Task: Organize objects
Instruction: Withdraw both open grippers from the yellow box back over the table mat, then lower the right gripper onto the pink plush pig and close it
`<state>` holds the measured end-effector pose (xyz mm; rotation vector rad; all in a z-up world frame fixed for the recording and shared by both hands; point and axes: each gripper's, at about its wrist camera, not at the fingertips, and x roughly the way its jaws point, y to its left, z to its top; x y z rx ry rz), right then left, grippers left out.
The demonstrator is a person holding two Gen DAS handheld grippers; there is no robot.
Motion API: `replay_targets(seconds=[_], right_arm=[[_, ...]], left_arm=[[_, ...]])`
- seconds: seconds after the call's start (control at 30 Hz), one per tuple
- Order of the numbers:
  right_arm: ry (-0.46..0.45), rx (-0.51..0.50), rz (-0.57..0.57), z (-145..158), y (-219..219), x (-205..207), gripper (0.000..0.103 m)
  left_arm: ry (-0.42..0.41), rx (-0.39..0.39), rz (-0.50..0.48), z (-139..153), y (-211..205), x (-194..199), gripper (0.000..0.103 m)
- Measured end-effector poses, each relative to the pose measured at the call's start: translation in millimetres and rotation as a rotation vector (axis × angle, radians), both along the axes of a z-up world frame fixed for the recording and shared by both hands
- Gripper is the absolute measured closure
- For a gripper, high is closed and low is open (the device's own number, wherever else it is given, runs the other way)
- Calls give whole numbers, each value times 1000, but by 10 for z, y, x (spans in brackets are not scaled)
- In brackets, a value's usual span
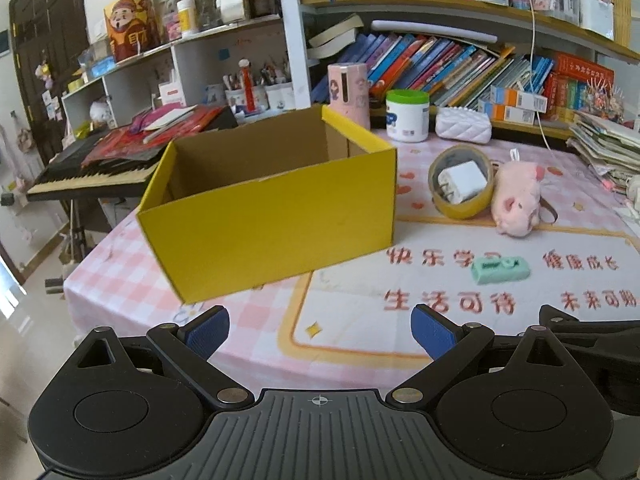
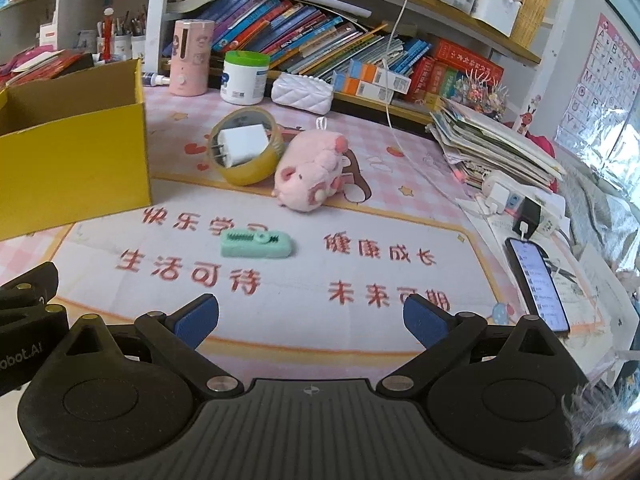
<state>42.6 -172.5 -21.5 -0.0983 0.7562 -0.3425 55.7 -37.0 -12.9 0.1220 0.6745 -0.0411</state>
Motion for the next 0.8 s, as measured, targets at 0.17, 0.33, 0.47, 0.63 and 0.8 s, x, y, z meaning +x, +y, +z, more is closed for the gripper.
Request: replay_targets(seconds=[0.17, 0.33, 0.47, 0.63, 0.8], right_arm=[[-2, 7, 21, 20, -155, 178, 3], [-4, 16, 37, 35, -333, 370, 3], [1, 23, 51, 25, -467, 518, 3], [13, 34, 74, -9, -614, 708, 3], [22, 46, 105, -42, -718, 851, 3]], left_arm=[[-5, -14, 10, 12, -118, 164, 4], [-1, -26, 21, 6, -241, 326, 4], [5, -28, 36, -10, -349, 451, 4], [18, -25, 57, -40, -474, 581, 4], [29, -18, 87, -67, -567, 663, 4]])
